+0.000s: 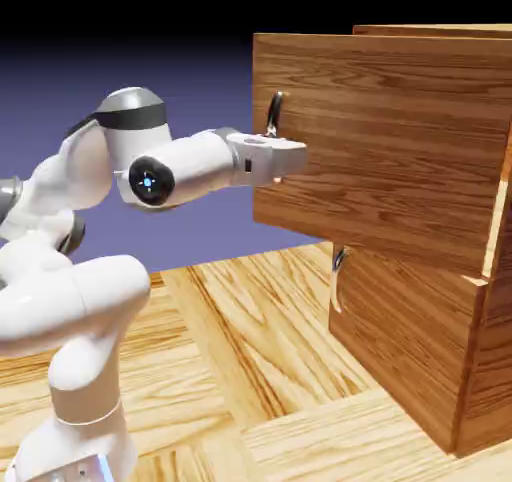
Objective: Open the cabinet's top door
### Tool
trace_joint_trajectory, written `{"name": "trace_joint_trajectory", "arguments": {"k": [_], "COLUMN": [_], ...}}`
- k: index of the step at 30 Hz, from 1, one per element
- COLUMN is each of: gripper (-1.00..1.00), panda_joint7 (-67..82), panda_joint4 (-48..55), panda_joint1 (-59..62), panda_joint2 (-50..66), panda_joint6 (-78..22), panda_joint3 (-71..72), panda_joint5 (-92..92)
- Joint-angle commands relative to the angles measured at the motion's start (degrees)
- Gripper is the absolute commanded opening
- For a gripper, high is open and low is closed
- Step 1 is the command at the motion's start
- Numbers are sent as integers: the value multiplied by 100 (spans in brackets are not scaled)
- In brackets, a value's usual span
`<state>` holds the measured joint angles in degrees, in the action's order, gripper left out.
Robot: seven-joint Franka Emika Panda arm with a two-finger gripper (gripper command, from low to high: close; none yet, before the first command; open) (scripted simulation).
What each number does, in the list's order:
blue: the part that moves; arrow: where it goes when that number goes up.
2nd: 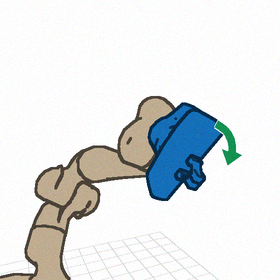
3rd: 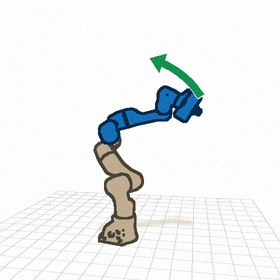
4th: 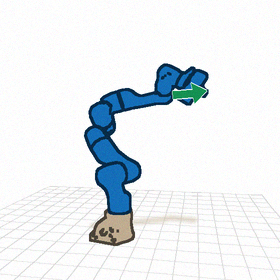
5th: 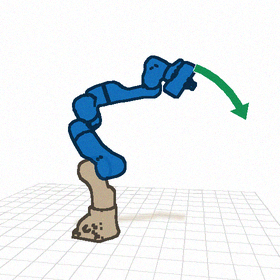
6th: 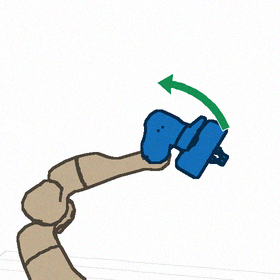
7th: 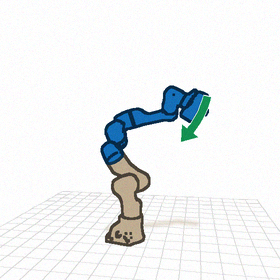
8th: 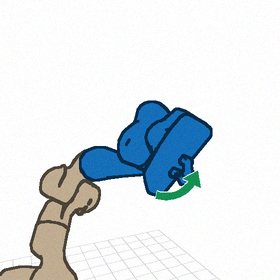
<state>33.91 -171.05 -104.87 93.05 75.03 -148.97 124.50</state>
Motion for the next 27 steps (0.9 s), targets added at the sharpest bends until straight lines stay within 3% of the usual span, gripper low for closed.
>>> {"name": "trace_joint_trajectory", "arguments": {"k": [1, 13, 27], "gripper": [-100, -100, -100], "panda_joint7": [134, 2059, 4185], "panda_joint4": [-2, 719, 2540], "panda_joint1": [111, 1367, 1832], "panda_joint2": [-153, -2559, -5466], "panda_joint6": [-243, -2702, -3792], "panda_joint3": [-166, -1399, -1613], "panda_joint5": [-177, -2506, -5022]}}
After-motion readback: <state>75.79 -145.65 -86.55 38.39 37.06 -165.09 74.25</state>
